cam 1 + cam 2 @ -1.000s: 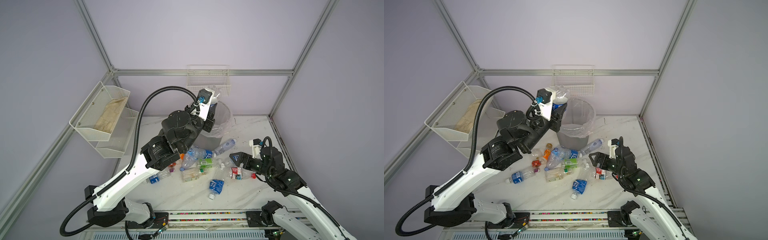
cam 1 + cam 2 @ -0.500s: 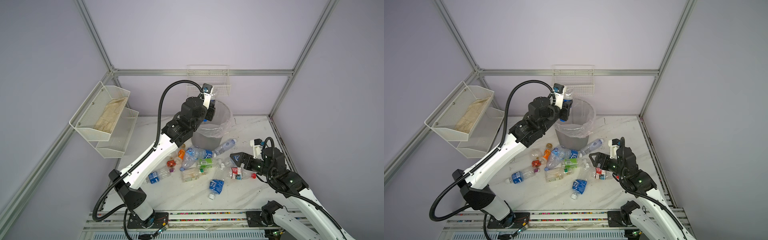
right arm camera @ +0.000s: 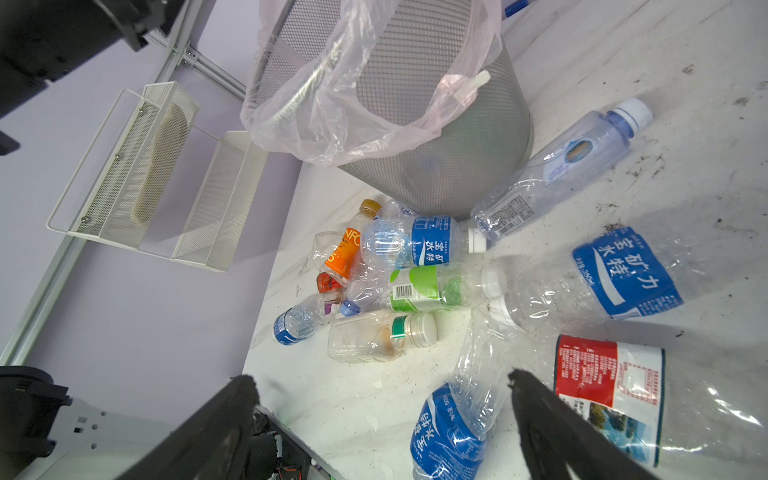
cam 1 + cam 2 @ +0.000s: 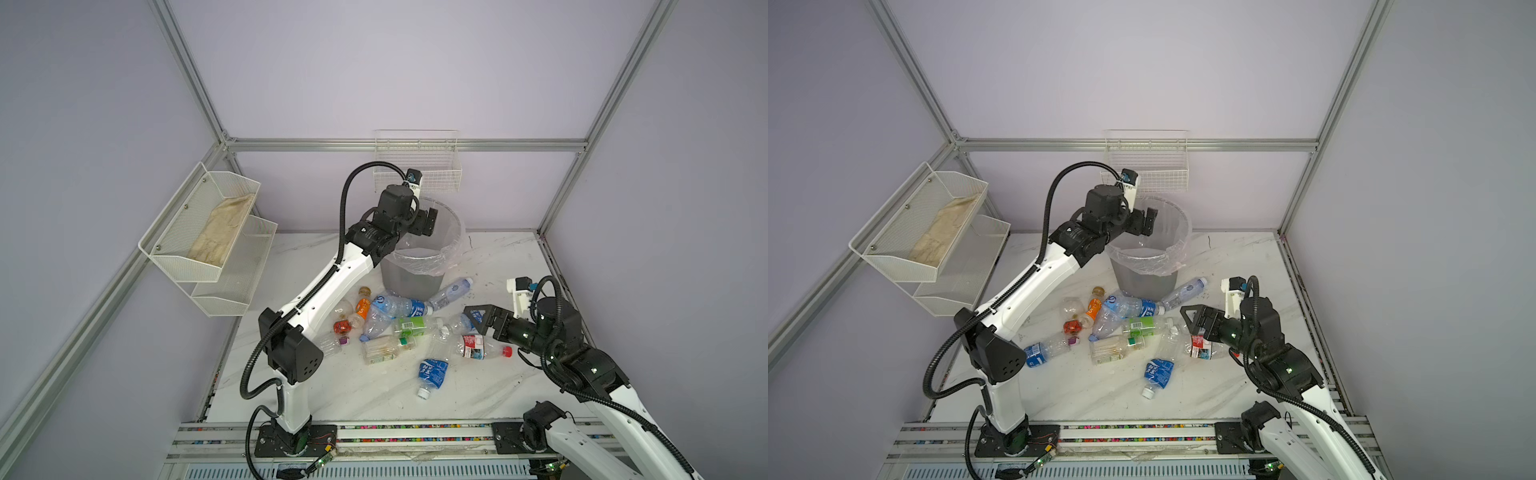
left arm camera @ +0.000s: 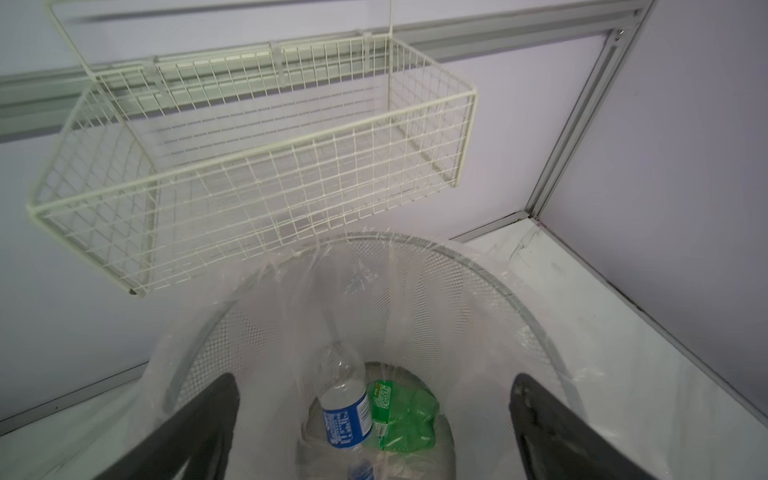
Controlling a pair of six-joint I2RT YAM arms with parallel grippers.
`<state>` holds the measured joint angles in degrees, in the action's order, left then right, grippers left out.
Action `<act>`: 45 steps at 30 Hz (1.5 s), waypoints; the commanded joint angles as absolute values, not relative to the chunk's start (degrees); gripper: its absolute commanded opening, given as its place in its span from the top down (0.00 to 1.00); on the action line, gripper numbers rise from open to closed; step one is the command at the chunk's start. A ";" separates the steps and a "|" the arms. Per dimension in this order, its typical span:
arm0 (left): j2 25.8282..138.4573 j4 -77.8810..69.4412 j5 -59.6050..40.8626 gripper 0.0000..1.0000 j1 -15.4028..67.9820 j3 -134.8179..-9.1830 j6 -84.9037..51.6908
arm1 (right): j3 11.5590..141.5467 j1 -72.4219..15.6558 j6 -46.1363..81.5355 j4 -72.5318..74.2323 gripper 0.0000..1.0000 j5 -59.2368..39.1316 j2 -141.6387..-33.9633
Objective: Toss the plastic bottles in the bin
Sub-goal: 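Open the left gripper over the bin to drop the clear bottle, then lower the left gripper toward the pile while the right gripper descends onto a crumpled bottle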
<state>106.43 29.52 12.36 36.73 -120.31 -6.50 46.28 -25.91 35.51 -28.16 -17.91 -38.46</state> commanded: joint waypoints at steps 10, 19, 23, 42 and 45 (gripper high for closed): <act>83.62 22.35 16.63 0.00 43.69 -109.88 -3.02 | 46.28 -25.70 37.31 -28.92 0.03 -17.11 -40.41; 69.02 20.30 19.54 0.00 48.41 -94.67 -3.76 | 46.05 -25.69 38.63 -30.86 0.02 -15.37 -42.44; 63.38 20.25 21.41 0.00 51.08 -86.06 -5.11 | 45.62 -25.75 39.00 -31.62 0.03 -14.66 -43.19; 50.16 22.56 30.49 0.00 63.84 -56.28 -20.91 | 38.93 -26.41 41.09 -35.51 0.03 -13.19 -41.58; 48.80 22.57 30.51 0.00 64.73 -53.95 -22.69 | 37.83 -26.78 41.73 -34.94 0.05 -13.27 -42.08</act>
